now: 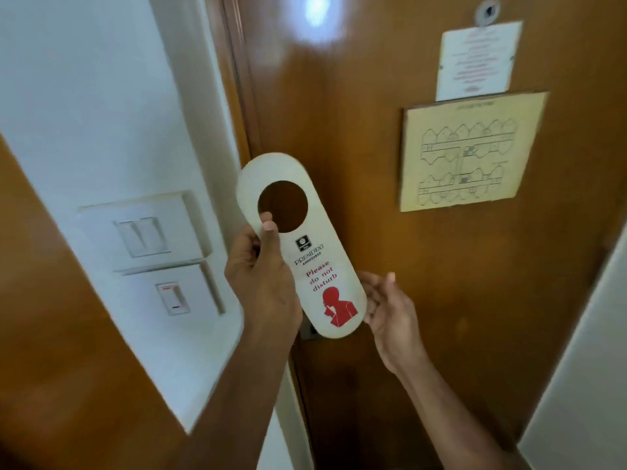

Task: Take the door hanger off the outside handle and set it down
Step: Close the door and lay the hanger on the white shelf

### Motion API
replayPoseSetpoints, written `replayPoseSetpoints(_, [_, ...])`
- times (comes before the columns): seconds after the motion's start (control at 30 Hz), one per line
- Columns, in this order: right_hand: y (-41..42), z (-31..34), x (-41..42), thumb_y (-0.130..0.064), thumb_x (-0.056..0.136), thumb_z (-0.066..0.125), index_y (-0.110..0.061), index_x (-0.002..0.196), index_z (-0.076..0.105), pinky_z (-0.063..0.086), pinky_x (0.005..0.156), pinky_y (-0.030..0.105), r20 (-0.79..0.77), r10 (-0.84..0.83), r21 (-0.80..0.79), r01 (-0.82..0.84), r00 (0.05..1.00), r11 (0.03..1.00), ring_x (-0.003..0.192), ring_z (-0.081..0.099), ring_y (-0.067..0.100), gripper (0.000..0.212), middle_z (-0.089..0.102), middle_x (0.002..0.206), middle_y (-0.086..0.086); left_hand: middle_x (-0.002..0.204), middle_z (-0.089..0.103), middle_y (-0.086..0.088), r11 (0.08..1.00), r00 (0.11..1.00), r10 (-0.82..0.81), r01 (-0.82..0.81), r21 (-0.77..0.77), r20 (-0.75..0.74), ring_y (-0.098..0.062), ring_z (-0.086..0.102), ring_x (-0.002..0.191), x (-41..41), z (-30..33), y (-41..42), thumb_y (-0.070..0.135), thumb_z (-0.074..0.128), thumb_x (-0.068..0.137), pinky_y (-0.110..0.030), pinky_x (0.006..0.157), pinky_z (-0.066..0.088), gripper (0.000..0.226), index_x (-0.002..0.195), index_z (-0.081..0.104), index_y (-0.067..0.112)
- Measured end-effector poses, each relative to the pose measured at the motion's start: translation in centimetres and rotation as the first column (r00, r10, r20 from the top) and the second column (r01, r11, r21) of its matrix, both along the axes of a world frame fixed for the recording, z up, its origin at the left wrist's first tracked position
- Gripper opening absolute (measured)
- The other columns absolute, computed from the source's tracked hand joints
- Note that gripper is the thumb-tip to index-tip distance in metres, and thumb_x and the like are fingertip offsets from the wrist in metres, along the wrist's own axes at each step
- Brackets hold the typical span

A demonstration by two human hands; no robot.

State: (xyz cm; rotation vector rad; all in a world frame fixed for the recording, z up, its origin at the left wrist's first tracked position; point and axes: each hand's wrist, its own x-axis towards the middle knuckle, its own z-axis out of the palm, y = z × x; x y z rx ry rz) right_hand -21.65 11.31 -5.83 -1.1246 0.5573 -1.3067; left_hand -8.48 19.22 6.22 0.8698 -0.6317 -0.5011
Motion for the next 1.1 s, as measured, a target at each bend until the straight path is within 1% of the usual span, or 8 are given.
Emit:
replayPoseSetpoints(0.2, [2.3, 2.5, -10.4, -0.016, 0.079, 0.073, -0.013, 0.121, 0.058, 0.063, 0.06, 0.033, 0.104, -0.291, 0.111, 0.28, 0.951, 0.954, 0.093, 0.075, 0.031, 0.045, 0.078, 0.101, 0.009, 0.097, 0.081, 0.004, 0.973, 0.965, -0.153, 0.184, 0.137, -0.212, -0.014, 0.079, 0.086, -7.3, -2.3, -4.3, 0.028, 0.067, 0.098, -0.03, 0.062, 0.063, 0.017, 0.114, 0.067, 0.029])
replayPoseSetpoints(0.27, [2.7, 3.0, -14.4, -0.015, 0.08, 0.073, -0.015, 0.114, 0.063, 0.062, 0.055, 0.03, 0.067, -0.416, 0.162, 0.401, 0.907, 0.902, 0.09, 0.076, 0.027, 0.036, 0.079, 0.096, 0.004, 0.098, 0.08, 0.015, 0.959, 0.971, -0.216, 0.231, 0.162, -0.103, -0.012, 0.077, 0.095, -9.7, -3.2, -4.8, 0.021, 0.07, 0.096, -0.034, 0.074, 0.063, 0.036, 0.128, 0.061, 0.036])
replayPoseSetpoints(0.37, [3.7, 3.1, -20.1, -0.013, 0.086, 0.074, -0.017, 0.107, 0.068, 0.062, 0.054, 0.03, -0.058, -0.59, 0.158, 0.591, 0.805, 0.791, 0.085, 0.077, 0.025, 0.023, 0.079, 0.093, 0.003, 0.096, 0.076, 0.021, 0.932, 0.934, -0.32, 0.279, 0.232, 0.162, -0.006, 0.076, 0.093, -11.6, -5.1, -5.2, 0.011, 0.074, 0.092, -0.025, 0.065, 0.063, 0.078, 0.154, 0.032, 0.035])
replayPoseSetpoints(0.57, [9.8, -0.2, -30.6, -0.005, 0.092, 0.068, -0.015, 0.105, 0.072, 0.058, 0.054, 0.024, -0.188, -0.803, 0.152, 0.824, 0.566, 0.546, 0.078, 0.076, 0.02, 0.017, 0.078, 0.093, 0.004, 0.107, 0.079, 0.001, 0.718, 0.652, -0.688, 0.552, 0.423, 0.317, -0.01, 0.078, 0.09, -18.8, -11.4, -6.7, -0.001, 0.079, 0.083, -0.024, 0.063, 0.063, 0.093, 0.158, 0.031, 0.025])
replayPoseSetpoints(0.6, [14.5, -2.5, -35.6, -0.003, 0.093, 0.066, -0.014, 0.105, 0.071, 0.058, 0.054, 0.024, -0.227, -0.871, 0.184, 0.898, 0.435, 0.4, 0.076, 0.076, 0.02, 0.017, 0.078, 0.092, 0.004, 0.105, 0.08, -0.001, 0.59, 0.545, -0.8, 0.64, 0.493, 0.25, -0.01, 0.078, 0.086, -25.2, -14.1, -5.3, -0.004, 0.078, 0.083, -0.023, 0.063, 0.063, 0.091, 0.157, 0.033, 0.024])
replayPoseSetpoints(0.77, [19.0, -7.7, -41.1, 0.005, 0.092, 0.064, -0.012, 0.117, 0.063, 0.06, 0.058, 0.029, -0.318, -0.84, 0.311, 0.885, 0.44, 0.346, 0.079, 0.076, 0.024, 0.031, 0.072, 0.104, 0.006, 0.091, 0.079, 0.004, 0.503, 0.558, -0.828, 0.687, 0.525, 0.063, -0.006, 0.077, 0.073, -31.5, -19.7, -2.5, -0.012, 0.074, 0.084, -0.018, 0.061, 0.062, 0.085, 0.155, 0.038, 0.018])
replayPoseSetpoints(0.97, [31.6, -18.1, -52.5, 0.008, 0.087, 0.067, -0.004, 0.097, 0.067, 0.061, 0.07, 0.043, -0.459, -0.871, 0.471, 0.88, 0.177, -0.069, 0.082, 0.075, 0.033, 0.016, 0.074, 0.097, 0.021, 0.1, 0.074, -0.001, 0.245, 0.375, -0.925, 0.704, 0.666, -0.056, -0.016, 0.074, 0.085, -46.7, -30.3, 7.1, -0.018, 0.069, 0.084, -0.018, 0.063, 0.062, 0.082, 0.152, 0.043, 0.019])
replayPoseSetpoints(1.1, [37.1, -25.4, -58.4, 0.01, 0.087, 0.062, -0.007, 0.098, 0.07, 0.061, 0.071, 0.044, -0.632, -0.764, 0.423, 0.884, 0.131, -0.198, 0.076, 0.074, 0.032, 0.021, 0.074, 0.093, 0.016, 0.111, 0.073, -0.014, 0.157, 0.301, -0.952, 0.622, 0.767, -0.05, -0.028, 0.073, 0.098, -54.6, -38.2, 11.6, -0.017, 0.067, 0.086, -0.034, 0.078, 0.062, 0.078, 0.15, 0.047, 0.022])
